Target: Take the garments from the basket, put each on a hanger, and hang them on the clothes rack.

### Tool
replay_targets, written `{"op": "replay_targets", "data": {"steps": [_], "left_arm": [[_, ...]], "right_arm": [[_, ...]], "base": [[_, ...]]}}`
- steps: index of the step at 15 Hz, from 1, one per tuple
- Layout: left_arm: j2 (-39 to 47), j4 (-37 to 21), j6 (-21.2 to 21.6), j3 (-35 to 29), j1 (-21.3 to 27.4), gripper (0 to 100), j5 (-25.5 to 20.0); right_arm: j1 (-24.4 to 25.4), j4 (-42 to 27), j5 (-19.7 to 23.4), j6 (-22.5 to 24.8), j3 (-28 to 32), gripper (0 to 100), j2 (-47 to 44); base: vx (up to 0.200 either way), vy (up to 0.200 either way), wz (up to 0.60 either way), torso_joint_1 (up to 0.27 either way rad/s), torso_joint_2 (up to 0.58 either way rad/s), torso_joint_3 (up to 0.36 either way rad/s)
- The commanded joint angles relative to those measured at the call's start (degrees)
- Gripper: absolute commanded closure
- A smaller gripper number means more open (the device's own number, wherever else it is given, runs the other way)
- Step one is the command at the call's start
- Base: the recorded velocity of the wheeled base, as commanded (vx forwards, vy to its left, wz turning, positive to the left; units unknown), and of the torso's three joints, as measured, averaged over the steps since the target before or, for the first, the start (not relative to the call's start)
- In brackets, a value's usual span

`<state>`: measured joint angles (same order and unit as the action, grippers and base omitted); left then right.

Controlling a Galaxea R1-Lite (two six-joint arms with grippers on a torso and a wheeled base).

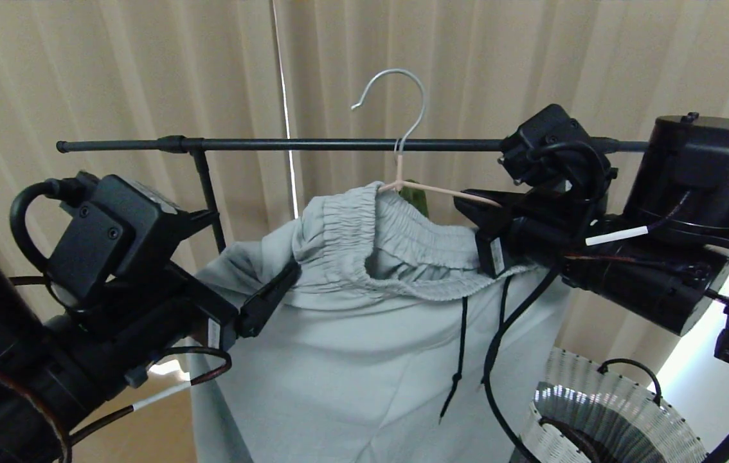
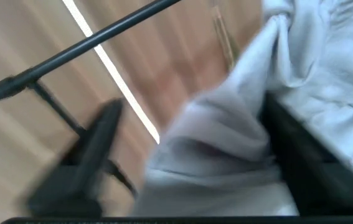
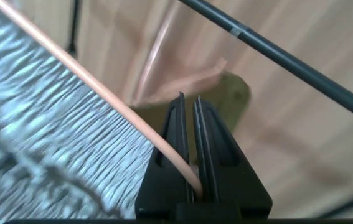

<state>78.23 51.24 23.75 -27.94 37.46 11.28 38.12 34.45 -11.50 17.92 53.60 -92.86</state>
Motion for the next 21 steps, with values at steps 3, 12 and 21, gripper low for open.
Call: {"op": "replay_targets", "data": {"steps": [3,12,21], "left_arm": [[-5.28,0.00,-2.48,6.32,-0.46,0,-3.10],[-4.66,0.00,-2.92,17.04,-8.11,0,-3.54],[-0.53,0.09,-4.76,14.76,-8.02,100,-5.30]], "right_arm": [[-5.25,0.27,0.16,0.01,-3.50,100,5.40],[-5.42,0.44,1.30,-0.08,-3.50,100,9.89],[-4.81,0.53,2.88,-0.17,-3.15,100,9.89]], "base": [[0.000,0.000,0.00,0.000,0.00,0.000],[0.000,0.000,0.00,0.000,0.00,0.000],[0.000,0.000,0.00,0.000,0.00,0.000]]}}
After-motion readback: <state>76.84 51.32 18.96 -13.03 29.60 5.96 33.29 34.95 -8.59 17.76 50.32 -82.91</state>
